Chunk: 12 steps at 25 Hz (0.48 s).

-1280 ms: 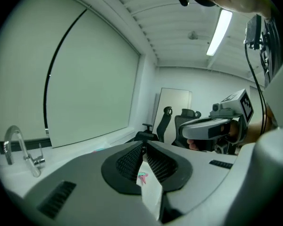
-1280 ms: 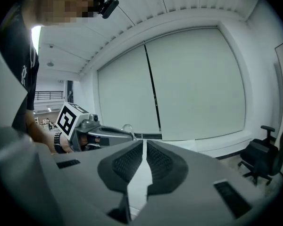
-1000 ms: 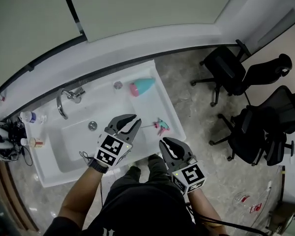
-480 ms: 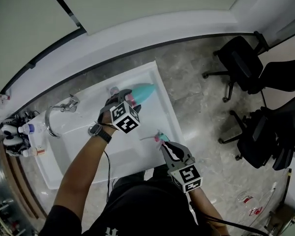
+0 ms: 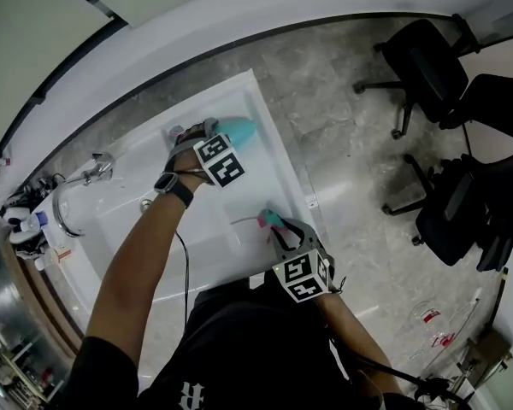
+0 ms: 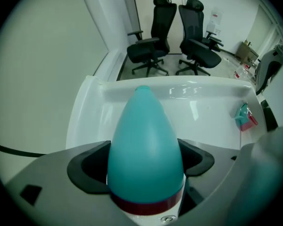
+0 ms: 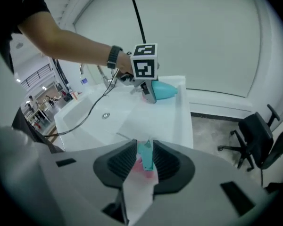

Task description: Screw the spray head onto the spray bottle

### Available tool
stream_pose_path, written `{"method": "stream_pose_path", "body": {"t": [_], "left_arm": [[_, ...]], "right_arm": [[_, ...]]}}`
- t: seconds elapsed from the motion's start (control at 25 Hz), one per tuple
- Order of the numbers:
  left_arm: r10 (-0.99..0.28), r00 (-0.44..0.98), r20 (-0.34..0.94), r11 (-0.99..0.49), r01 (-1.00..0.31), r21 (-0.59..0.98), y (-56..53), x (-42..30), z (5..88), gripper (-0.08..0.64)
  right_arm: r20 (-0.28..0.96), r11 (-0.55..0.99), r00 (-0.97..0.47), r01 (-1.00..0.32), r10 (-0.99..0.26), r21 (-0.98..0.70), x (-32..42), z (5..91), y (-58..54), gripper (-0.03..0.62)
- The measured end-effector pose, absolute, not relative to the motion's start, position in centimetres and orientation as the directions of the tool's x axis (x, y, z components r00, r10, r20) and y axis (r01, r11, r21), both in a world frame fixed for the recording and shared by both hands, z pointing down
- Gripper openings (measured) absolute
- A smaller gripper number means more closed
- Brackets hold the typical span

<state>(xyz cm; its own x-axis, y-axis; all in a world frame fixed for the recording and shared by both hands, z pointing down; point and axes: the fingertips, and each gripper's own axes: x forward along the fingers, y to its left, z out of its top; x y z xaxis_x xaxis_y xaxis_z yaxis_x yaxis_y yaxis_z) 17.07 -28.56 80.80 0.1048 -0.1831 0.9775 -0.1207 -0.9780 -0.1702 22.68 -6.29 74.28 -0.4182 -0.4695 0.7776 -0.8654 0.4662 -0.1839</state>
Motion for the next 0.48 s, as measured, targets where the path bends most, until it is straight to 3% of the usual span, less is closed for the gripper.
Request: {"method": "stream_pose_path", "body": {"t": [0.24, 0.48], "left_arm": [[-0.132, 0.099, 0.986, -0.982, -0.146, -0.117, -28.8, 17.2, 81.9, 0.425], [-0.119, 0.122, 0.985, -0.979, -0.179, -0.096, -28.9, 17.1, 81.9, 0.431]], "right_arm": [[0.859, 0.57, -0.378, -0.812, -0.345, -0.128, 21.8, 78.3, -6.2, 0.131], [0.909, 0.596, -0.333, -0.793, -0.249, -0.127, 21.5, 80.1, -6.2, 0.132]]}}
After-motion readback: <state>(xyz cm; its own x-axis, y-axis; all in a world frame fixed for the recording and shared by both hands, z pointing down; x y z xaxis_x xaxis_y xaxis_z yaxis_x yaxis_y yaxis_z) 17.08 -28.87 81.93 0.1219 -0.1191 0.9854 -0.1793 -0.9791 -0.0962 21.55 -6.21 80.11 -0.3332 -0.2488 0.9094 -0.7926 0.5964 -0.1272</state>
